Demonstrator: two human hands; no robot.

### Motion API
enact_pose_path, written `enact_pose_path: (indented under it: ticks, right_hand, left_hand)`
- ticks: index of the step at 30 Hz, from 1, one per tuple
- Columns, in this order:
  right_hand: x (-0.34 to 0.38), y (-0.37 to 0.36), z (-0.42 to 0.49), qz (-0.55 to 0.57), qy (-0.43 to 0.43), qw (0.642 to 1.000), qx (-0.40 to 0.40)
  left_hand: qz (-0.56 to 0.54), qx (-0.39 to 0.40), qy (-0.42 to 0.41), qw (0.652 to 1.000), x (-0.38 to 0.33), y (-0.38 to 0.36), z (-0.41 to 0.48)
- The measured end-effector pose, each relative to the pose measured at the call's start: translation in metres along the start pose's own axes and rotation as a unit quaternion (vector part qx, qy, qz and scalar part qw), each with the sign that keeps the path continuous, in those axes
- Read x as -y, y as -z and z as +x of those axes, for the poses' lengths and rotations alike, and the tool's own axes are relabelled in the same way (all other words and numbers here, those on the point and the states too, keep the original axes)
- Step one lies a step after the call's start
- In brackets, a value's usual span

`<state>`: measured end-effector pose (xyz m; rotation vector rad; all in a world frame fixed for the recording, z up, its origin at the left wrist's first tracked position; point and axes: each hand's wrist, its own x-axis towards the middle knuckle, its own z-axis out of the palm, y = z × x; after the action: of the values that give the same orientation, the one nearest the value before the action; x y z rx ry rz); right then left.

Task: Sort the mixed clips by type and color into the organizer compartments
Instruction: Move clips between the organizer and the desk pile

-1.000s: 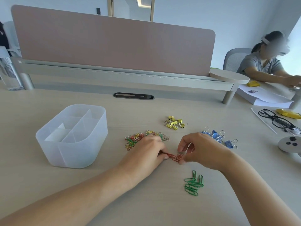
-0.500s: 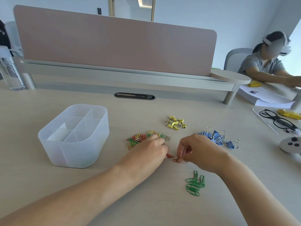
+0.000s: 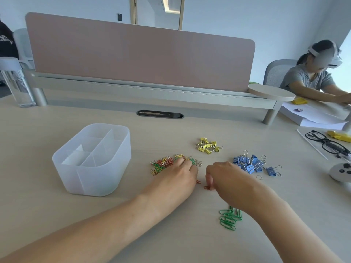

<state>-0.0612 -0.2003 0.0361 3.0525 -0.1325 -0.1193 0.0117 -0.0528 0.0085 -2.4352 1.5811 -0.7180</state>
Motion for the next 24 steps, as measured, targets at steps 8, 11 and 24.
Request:
enact_pose_path:
  ticks: [8,11,24]
  right_hand:
    - [-0.006,-0.008,0.004,0.067,-0.016,0.998,-0.006]
    - [-0.004,-0.008,0.006,0.112,-0.004,0.994,-0.010]
    - [0.007,-0.004,0.008,0.137,0.050,0.989,-0.022]
  left_hand:
    - [-0.087,-0.029,-0.018,0.996,0.011,0.000,-0.006]
    - [-0.161,0.026,0.014,0.987,0.027,-0.010,-0.008]
    - [-0.194,0.003,0.033,0.980,0.028,0.002,-0.021]
